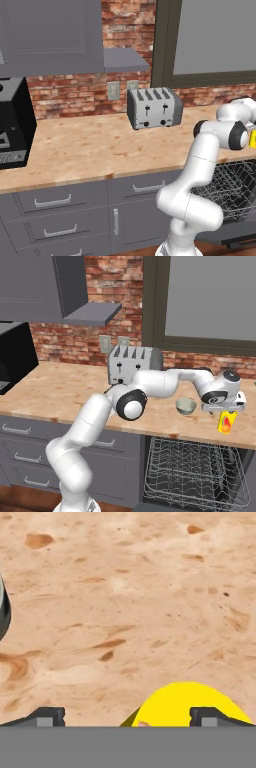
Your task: Pick up the cup and bowl from the counter, place them in the dishwasher, and close the dishwasher door.
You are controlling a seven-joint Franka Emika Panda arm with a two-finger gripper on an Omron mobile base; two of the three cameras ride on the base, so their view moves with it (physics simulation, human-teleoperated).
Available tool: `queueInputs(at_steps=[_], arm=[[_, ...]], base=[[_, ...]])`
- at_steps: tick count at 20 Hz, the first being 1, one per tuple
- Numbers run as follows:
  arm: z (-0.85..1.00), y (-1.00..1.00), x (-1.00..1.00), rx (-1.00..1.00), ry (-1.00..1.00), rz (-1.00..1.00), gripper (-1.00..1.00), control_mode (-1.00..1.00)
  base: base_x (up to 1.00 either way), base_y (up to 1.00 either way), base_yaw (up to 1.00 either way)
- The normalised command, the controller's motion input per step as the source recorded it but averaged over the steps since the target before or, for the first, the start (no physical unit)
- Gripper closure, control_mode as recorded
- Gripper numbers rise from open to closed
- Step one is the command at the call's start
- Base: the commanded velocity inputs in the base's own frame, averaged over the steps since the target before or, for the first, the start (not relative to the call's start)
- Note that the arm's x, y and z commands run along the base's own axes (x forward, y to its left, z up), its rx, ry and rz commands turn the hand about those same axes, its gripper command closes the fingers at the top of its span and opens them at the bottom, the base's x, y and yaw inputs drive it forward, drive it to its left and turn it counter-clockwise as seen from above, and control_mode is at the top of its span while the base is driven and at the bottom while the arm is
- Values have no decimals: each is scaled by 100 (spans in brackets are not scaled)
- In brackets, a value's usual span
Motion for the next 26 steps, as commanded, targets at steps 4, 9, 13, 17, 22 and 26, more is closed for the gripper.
queueInputs(at_steps=[4,9,13,17,22,26], arm=[[-12,0,12,-1,-1,0,100,-100],[1,0,-9,0,-4,4,100,-100],[0,0,-11,0,-2,5,100,-100],[6,4,-33,0,-8,5,100,-100],[25,11,-46,1,-13,2,100,-100],[18,31,-43,0,-12,0,100,-100]], base=[[0,0,0],[0,0,0],[0,0,0],[0,0,0],[0,0,0],[0,0,0]])
